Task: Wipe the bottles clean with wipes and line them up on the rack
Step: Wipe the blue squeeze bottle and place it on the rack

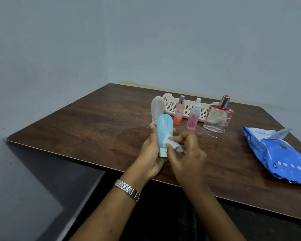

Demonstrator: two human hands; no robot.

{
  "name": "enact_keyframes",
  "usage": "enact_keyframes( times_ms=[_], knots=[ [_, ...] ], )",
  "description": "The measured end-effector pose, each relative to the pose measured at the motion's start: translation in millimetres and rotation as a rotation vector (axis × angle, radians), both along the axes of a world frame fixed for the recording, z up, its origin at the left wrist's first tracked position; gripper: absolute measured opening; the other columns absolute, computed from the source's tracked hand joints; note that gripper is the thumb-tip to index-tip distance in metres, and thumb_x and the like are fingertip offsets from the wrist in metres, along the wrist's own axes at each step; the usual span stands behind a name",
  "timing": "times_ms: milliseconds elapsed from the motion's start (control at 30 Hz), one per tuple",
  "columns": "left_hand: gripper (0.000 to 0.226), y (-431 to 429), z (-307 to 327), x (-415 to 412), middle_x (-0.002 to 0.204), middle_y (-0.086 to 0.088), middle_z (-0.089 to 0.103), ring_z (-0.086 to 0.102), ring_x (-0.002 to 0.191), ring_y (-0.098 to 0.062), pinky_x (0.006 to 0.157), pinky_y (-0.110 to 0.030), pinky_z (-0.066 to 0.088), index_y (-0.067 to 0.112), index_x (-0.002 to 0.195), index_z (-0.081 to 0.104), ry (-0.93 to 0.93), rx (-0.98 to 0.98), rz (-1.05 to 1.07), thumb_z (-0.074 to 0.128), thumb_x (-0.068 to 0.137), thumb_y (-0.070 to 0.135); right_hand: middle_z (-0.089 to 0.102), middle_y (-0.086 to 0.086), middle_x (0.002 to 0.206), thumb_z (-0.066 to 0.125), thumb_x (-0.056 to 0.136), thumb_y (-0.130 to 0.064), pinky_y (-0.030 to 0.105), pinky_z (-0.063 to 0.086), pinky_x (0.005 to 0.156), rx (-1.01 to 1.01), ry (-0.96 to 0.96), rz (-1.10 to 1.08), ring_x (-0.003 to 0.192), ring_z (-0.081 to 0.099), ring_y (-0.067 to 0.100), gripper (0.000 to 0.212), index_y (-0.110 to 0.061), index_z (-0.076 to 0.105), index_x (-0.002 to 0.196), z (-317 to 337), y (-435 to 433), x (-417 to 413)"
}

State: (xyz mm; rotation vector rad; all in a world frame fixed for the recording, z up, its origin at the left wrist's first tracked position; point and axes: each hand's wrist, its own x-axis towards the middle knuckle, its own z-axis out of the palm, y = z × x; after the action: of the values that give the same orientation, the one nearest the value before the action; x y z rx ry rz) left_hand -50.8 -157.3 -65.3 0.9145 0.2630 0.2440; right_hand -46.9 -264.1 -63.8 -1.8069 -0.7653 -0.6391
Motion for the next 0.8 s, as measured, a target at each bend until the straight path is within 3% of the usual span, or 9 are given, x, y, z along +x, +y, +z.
enact_keyframes(
  times_ms=[167,233,367,433,533,600,700,800],
  knots=[
    [0.070,-3.3,0.5,0.4,0.096,-0.016,0.072,0.071,0.080,-0.024,0.073,-0.034,0.058,0.006,0.113,0.062,-0.022,0.022,-0.031,0.026,0.092,0.061,0.067,0.003,0.083,0.072,0.075,-0.002,-0.001,0.039,0.060,0.057,0.033,-0.033,0.076,0.062,-0.004,0.041,-0.021,0.038,0.090,8.2,-2.3,13.9],
    [0.065,-3.0,-0.3,-0.2,0.092,-0.015,0.073,0.071,0.077,-0.021,0.070,-0.031,0.059,0.007,0.111,0.062,-0.034,0.011,-0.042,0.028,0.092,0.058,0.065,-0.001,0.083,0.072,0.076,-0.002,-0.002,0.038,0.060,0.062,0.020,-0.015,0.077,0.060,-0.012,0.042,-0.021,0.038,0.091,12.9,0.8,13.4],
    [0.069,-0.8,-1.6,-1.0,0.077,-0.011,0.071,0.069,0.066,-0.016,0.061,-0.026,0.059,0.003,0.111,0.062,-0.017,-0.023,-0.028,0.038,0.085,0.062,0.066,-0.006,0.088,0.073,0.077,-0.011,0.015,0.049,0.064,-0.033,-0.010,0.061,0.079,0.064,0.002,0.050,-0.037,0.033,0.089,6.0,3.7,-1.2],
    [0.076,-1.1,-0.1,-0.4,0.083,-0.011,0.070,0.070,0.070,-0.017,0.064,-0.027,0.059,0.001,0.118,0.060,-0.007,-0.027,-0.031,0.041,0.079,0.064,0.066,-0.007,0.088,0.072,0.076,-0.012,0.017,0.050,0.064,-0.059,-0.011,0.047,0.079,0.065,0.005,0.051,-0.040,0.032,0.087,3.8,2.0,-2.3],
    [0.073,-2.8,2.1,-0.2,0.098,-0.016,0.069,0.069,0.081,-0.021,0.072,-0.031,0.058,0.002,0.124,0.057,-0.009,-0.032,-0.018,0.033,0.088,0.061,0.065,-0.002,0.084,0.071,0.075,-0.004,0.001,0.040,0.059,-0.003,-0.006,0.006,0.077,0.061,-0.003,0.047,-0.029,0.034,0.089,10.9,3.2,7.8],
    [0.069,-2.3,1.1,0.0,0.100,-0.016,0.071,0.070,0.082,-0.021,0.072,-0.030,0.058,0.004,0.122,0.058,-0.012,-0.032,-0.022,0.030,0.091,0.059,0.066,0.002,0.086,0.069,0.077,-0.001,-0.002,0.038,0.061,0.020,-0.002,0.013,0.075,0.060,-0.005,0.045,-0.026,0.034,0.092,16.0,6.9,11.8],
    [0.063,-1.1,-0.3,-0.7,0.082,-0.011,0.072,0.070,0.070,-0.016,0.063,-0.025,0.059,0.005,0.113,0.060,-0.025,-0.057,-0.038,0.034,0.091,0.058,0.067,-0.003,0.092,0.069,0.080,-0.010,0.008,0.046,0.064,-0.046,-0.003,0.054,0.082,0.063,0.001,0.049,-0.038,0.032,0.091,13.8,10.4,4.5],
    [0.061,-0.7,0.0,-0.7,0.078,-0.009,0.068,0.068,0.068,-0.015,0.063,-0.024,0.058,0.003,0.108,0.061,-0.026,-0.073,-0.053,0.040,0.089,0.057,0.066,-0.008,0.092,0.072,0.078,-0.012,0.017,0.048,0.067,-0.107,-0.023,0.064,0.081,0.063,0.007,0.045,-0.038,0.036,0.090,7.0,6.0,-3.8]
  ],
)
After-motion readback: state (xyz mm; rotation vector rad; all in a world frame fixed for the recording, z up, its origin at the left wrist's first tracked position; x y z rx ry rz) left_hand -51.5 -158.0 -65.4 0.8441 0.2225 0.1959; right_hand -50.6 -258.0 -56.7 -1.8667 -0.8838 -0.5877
